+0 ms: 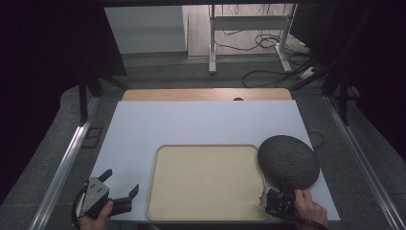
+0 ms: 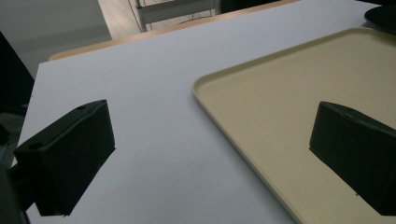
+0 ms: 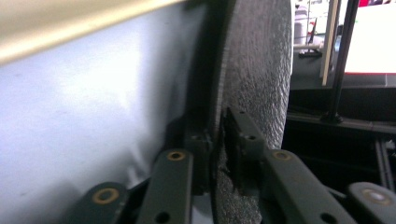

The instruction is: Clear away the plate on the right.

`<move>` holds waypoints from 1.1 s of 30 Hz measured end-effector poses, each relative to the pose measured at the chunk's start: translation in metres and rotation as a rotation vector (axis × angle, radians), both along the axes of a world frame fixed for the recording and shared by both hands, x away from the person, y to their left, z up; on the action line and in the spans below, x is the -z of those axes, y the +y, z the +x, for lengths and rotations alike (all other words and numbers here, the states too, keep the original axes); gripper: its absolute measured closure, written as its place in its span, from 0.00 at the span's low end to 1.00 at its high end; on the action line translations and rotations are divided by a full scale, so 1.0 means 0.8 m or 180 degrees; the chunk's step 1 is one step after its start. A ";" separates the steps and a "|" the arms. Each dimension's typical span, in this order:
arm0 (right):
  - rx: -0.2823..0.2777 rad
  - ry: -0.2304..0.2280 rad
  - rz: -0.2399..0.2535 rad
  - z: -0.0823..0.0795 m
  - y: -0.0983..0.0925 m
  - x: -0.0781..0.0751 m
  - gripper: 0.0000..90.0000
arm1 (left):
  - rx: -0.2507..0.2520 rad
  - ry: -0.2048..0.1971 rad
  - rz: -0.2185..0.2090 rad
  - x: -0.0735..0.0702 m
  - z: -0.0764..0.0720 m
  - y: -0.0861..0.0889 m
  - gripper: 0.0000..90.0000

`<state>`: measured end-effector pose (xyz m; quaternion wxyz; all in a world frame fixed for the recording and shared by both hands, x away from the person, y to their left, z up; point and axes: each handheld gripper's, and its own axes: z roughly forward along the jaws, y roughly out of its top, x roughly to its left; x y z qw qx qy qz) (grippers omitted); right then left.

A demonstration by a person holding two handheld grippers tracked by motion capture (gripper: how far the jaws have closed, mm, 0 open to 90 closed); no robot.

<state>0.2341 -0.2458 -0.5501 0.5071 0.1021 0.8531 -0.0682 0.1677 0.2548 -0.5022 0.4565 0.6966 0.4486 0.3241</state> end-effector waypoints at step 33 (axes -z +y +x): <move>-0.0479 -0.0197 -0.0019 -0.015 0.001 -0.026 0.95 | -0.0009 -0.0002 -0.0049 0.001 0.001 0.002 0.00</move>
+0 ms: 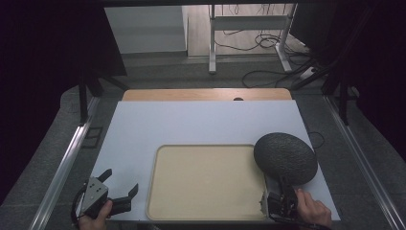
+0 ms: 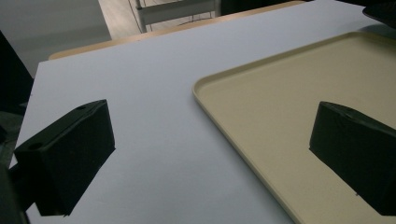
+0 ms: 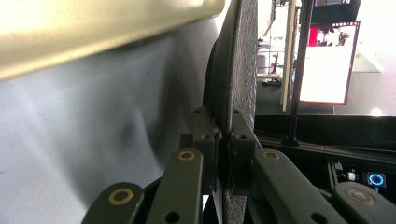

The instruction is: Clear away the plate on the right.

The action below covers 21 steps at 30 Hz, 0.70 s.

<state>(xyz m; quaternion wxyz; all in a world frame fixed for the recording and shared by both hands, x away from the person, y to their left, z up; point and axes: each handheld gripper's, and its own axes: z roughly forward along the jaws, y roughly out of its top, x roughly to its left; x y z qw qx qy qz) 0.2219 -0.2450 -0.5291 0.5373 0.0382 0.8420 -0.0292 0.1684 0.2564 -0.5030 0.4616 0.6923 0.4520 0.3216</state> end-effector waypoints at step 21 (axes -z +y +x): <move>-0.0369 -0.0096 0.0091 -0.013 0.034 -0.012 0.95 | -0.0026 0.0003 -0.0040 0.002 0.001 0.001 0.00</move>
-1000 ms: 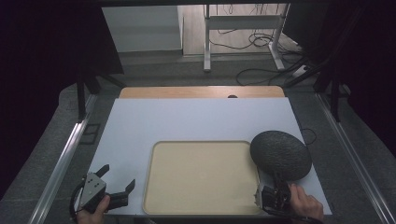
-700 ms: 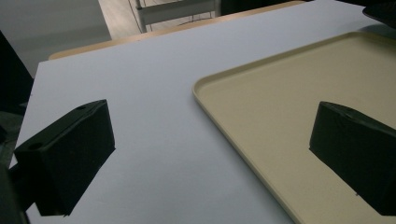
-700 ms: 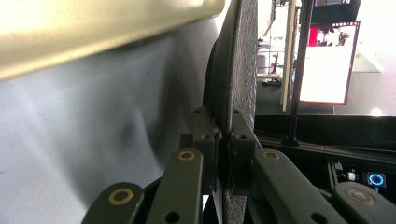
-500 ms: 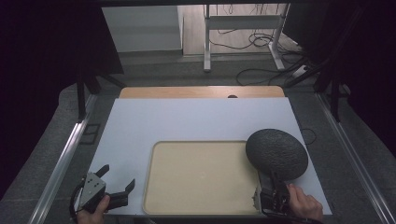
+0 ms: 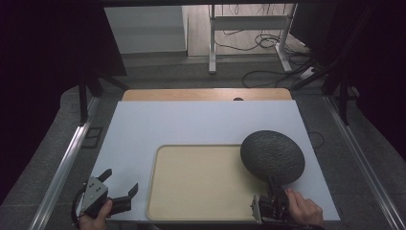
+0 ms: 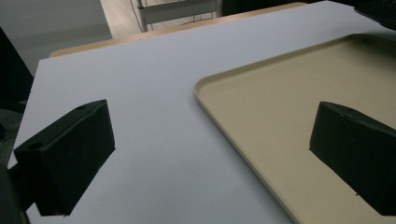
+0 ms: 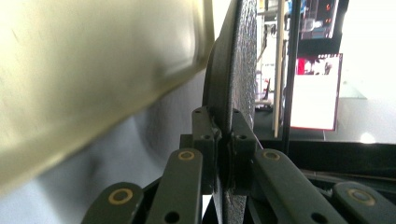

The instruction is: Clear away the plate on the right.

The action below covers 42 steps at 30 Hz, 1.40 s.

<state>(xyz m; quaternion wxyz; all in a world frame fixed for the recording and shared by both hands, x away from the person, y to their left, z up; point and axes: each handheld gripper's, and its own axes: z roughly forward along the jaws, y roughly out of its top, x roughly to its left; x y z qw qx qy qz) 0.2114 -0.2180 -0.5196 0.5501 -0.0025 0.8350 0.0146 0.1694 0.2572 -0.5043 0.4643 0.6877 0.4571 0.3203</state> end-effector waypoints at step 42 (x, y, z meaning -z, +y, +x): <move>-0.0910 0.0012 0.0087 -0.016 0.103 0.005 0.95 | -0.0038 -0.0011 -0.0034 -0.001 -0.001 0.003 0.00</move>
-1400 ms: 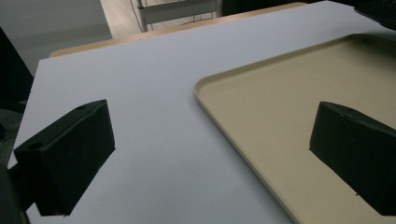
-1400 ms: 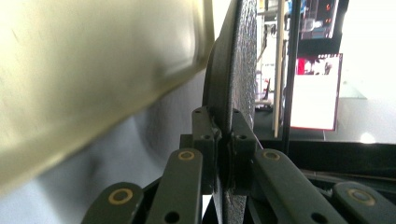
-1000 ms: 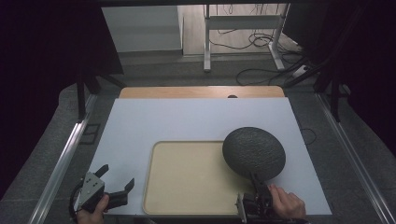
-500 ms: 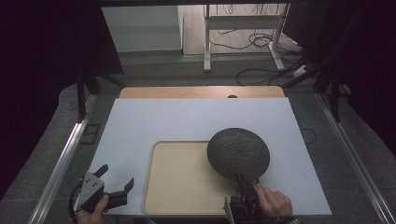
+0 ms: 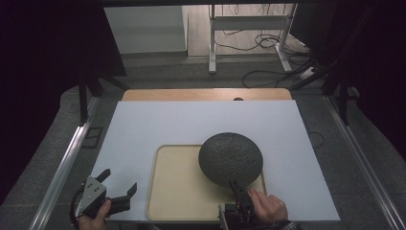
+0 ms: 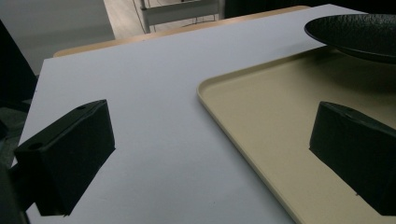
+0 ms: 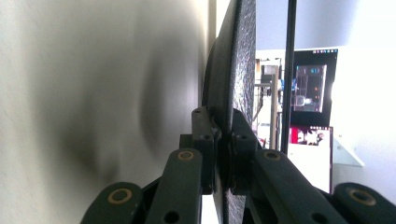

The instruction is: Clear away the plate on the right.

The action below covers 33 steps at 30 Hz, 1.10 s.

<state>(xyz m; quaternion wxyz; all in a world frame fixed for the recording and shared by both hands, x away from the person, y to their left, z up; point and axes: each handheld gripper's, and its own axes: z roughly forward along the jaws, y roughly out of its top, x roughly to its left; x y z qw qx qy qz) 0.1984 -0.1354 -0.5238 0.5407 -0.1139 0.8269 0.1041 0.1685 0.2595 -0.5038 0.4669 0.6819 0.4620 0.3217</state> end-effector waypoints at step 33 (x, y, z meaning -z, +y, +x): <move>-0.0239 -0.0010 -0.0129 -0.019 0.052 0.024 0.94 | 0.0052 0.0048 0.0008 0.001 0.000 0.000 0.00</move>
